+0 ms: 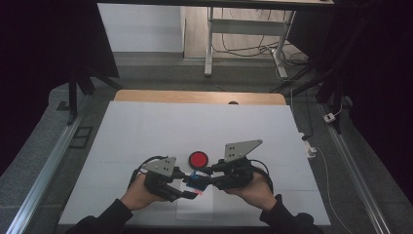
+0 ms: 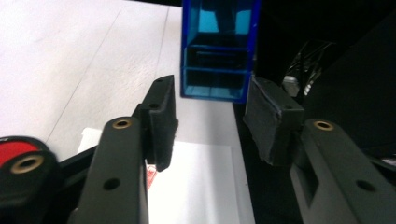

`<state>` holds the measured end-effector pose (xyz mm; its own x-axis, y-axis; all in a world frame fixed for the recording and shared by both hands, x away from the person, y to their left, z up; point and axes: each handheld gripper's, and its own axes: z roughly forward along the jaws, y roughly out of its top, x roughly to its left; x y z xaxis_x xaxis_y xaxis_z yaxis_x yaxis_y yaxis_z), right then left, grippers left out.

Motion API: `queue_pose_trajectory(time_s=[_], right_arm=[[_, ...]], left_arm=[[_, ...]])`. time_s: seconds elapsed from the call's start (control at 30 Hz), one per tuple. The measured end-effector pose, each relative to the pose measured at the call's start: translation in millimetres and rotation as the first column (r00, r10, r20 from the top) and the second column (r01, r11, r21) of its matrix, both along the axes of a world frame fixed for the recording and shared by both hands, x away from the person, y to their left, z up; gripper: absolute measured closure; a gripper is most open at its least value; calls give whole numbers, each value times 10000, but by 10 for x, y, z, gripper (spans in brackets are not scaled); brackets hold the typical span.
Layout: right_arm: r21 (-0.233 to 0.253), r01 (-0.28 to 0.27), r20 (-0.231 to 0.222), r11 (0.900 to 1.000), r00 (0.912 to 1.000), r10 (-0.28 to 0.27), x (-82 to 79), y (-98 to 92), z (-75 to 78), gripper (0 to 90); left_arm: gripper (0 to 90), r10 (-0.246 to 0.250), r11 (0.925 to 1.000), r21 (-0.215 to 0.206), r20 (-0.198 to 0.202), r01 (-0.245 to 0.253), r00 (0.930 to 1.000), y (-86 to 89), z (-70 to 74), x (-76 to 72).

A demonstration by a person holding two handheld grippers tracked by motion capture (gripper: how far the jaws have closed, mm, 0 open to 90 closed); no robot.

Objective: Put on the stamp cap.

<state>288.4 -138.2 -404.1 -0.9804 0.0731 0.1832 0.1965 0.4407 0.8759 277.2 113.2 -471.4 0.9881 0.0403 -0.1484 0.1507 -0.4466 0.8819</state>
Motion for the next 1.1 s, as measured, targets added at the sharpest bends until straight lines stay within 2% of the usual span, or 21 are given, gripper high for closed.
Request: queue_pose_trajectory(time_s=[0.27, 0.47, 0.77, 0.9, 1.0, 1.1], right_arm=[[-297, 103, 407, 9995, 9991, -91, -19, 13, -8, 707], [-320, 377, 620, 9988, 9974, -357, -19, -6, 2, 707], [-468, 685, 812, 9966, 9946, -645, -21, -27, 8, 706], [-515, 758, 820, 9958, 9941, -714, -17, -42, 11, 706], [-557, 828, 889, 9950, 9930, -777, -19, -54, 16, 706], [-640, 970, 985, 9932, 9910, -904, -19, -66, 20, 706]], left_arm=[[405, 749, 9966, 342, 49, -750, 9972, 41, 0, -17], [308, 1351, 9882, 708, 145, -1358, 9907, 88, 20, -75], [223, 2148, 9710, 1045, 146, -2151, 9766, 197, 46, -164], [189, 2527, 9605, 1166, 151, -2527, 9674, 259, 64, -218], [161, 2692, 9554, 1263, -15, -2669, 9631, 310, 70, -260], [142, 2951, 9471, 1367, -141, -2905, 9554, 371, 66, -305]])
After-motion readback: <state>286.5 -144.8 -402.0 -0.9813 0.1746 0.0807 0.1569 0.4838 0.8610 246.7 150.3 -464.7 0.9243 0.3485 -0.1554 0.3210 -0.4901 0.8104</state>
